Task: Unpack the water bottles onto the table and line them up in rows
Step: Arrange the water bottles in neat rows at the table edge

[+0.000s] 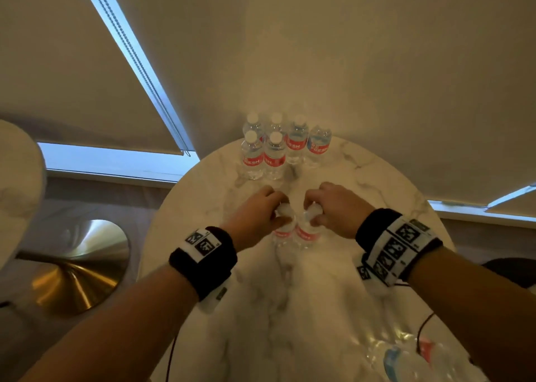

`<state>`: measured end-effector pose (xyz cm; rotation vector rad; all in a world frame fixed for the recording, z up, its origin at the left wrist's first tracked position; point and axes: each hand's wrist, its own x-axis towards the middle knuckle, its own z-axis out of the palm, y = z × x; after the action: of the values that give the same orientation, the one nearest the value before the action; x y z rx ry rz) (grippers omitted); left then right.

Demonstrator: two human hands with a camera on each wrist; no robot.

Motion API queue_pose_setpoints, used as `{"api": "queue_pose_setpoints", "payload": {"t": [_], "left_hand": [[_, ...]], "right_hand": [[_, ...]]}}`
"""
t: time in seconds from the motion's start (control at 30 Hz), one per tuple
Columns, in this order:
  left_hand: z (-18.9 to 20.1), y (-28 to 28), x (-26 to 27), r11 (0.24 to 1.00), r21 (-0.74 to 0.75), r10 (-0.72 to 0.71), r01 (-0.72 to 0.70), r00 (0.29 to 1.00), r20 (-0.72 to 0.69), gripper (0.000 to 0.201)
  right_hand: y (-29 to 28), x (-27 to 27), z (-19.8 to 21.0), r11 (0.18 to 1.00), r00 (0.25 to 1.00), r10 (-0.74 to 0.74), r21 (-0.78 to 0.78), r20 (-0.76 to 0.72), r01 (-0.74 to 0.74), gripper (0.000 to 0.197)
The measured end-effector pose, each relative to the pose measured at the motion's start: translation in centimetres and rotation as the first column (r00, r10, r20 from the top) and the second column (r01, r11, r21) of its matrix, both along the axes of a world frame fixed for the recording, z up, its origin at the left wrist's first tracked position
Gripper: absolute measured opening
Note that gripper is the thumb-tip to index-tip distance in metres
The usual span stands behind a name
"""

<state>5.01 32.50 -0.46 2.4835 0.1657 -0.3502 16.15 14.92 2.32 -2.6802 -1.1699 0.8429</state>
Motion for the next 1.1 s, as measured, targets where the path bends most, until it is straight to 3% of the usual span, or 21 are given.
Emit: {"api": "queue_pose_setpoints", "payload": {"t": [0.23,0.5,0.6,0.7,0.77,0.93,1.1], "left_hand": [[-0.9,2.4,11.2,0.997,0.074,-0.039,0.030,0.993,0.116,0.040],[-1.6,2.2,15.3,0.984,0.172,0.031,-0.056,0.989,0.144,0.035],[-1.4,1.4,15.3,0.977,0.188,0.073,-0.104,0.984,0.163,0.035],[-0.6,0.8,14.7,0.977,0.172,0.098,-0.125,0.983,0.158,0.035],[0.3,0.3,13.7,0.978,0.150,0.120,-0.143,0.981,0.153,0.037],[1.7,-2.4,8.8,0.980,0.109,0.144,-0.167,0.969,0.199,0.049],[2.4,-9.5,0.8,1.000,-0.015,-0.011,0.011,1.000,0.009,0.042]], "right_hand": [[3.9,10.3,-0.6,0.991,0.981,-0.137,0.027,0.140,0.134,0.034],[4.6,13.9,-0.8,0.990,0.977,-0.141,0.042,0.161,0.136,0.034],[4.2,13.7,-0.7,0.987,0.977,-0.157,0.055,0.143,0.151,0.042],[2.7,12.5,0.0,0.976,0.972,-0.215,0.066,0.097,0.209,0.071],[1.0,11.0,1.2,0.973,0.971,-0.225,0.072,0.081,0.219,0.076],[-5.5,5.2,4.6,0.976,0.975,-0.219,-0.005,-0.032,0.219,0.049],[-12.5,-1.5,6.1,0.949,0.939,-0.305,0.036,-0.158,0.314,0.027]]}}
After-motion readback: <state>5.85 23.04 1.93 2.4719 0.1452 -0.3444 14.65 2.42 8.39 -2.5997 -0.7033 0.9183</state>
